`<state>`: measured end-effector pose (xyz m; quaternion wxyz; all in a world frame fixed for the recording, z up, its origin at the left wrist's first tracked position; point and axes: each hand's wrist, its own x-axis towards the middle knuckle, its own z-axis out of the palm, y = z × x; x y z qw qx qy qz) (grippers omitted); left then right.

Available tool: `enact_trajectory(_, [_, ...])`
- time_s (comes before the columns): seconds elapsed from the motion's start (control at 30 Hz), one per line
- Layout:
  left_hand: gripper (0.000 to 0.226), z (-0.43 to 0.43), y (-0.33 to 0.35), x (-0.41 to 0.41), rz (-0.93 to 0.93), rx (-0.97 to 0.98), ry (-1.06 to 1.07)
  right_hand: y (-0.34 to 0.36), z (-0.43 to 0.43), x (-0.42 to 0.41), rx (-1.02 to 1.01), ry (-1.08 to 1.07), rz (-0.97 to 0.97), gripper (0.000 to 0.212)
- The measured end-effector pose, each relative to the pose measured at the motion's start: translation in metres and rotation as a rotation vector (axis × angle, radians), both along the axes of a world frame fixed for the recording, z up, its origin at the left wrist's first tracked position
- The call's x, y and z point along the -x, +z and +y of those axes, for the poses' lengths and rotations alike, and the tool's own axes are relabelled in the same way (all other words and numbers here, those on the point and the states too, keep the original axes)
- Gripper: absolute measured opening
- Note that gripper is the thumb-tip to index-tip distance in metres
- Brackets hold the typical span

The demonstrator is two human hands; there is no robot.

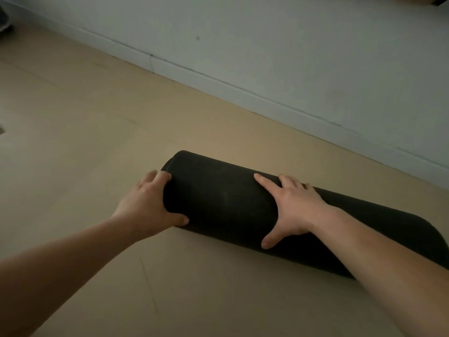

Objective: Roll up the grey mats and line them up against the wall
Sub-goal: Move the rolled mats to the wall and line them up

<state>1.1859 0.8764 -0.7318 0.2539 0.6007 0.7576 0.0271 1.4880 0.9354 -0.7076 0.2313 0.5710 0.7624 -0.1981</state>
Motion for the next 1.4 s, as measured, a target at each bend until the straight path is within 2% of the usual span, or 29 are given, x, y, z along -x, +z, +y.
enact_trajectory(0.23, [0.111, 0.010, -0.008, -0.007, -0.185, -0.125, 0.138, -0.010, -0.006, 0.004, -0.103, 0.086, 0.037, 0.156])
enact_trajectory(0.43, [0.106, 0.006, -0.014, -0.011, -0.208, -0.181, 0.151, -0.009, -0.001, 0.007, -0.100, 0.067, 0.023, 0.157])
enact_trajectory(0.57, [0.107, 0.009, -0.009, -0.014, -0.160, -0.098, 0.097, 0.003, 0.004, 0.004, 0.001, 0.037, -0.045, 0.159])
enact_trajectory(0.63, [0.105, 0.009, -0.006, -0.017, -0.086, -0.041, 0.059, 0.005, 0.002, 0.003, -0.024, 0.040, -0.069, 0.158])
enact_trajectory(0.73, [0.101, 0.005, -0.007, -0.024, -0.011, -0.078, 0.054, -0.002, -0.010, -0.001, -0.090, 0.054, -0.072, 0.156])
enact_trajectory(1.0, [0.094, 0.048, -0.029, -0.126, -0.116, -0.263, -0.056, -0.014, -0.011, -0.091, -0.246, -0.167, -0.115, 0.149])
enact_trajectory(1.23, [0.084, 0.093, -0.033, -0.213, -0.100, -0.270, -0.136, -0.028, -0.021, -0.166, -0.400, -0.422, -0.095, 0.124])
enact_trajectory(1.4, [0.087, 0.078, -0.042, -0.210, -0.098, -0.289, -0.117, -0.045, -0.039, -0.179, -0.434, -0.418, -0.136, 0.135])
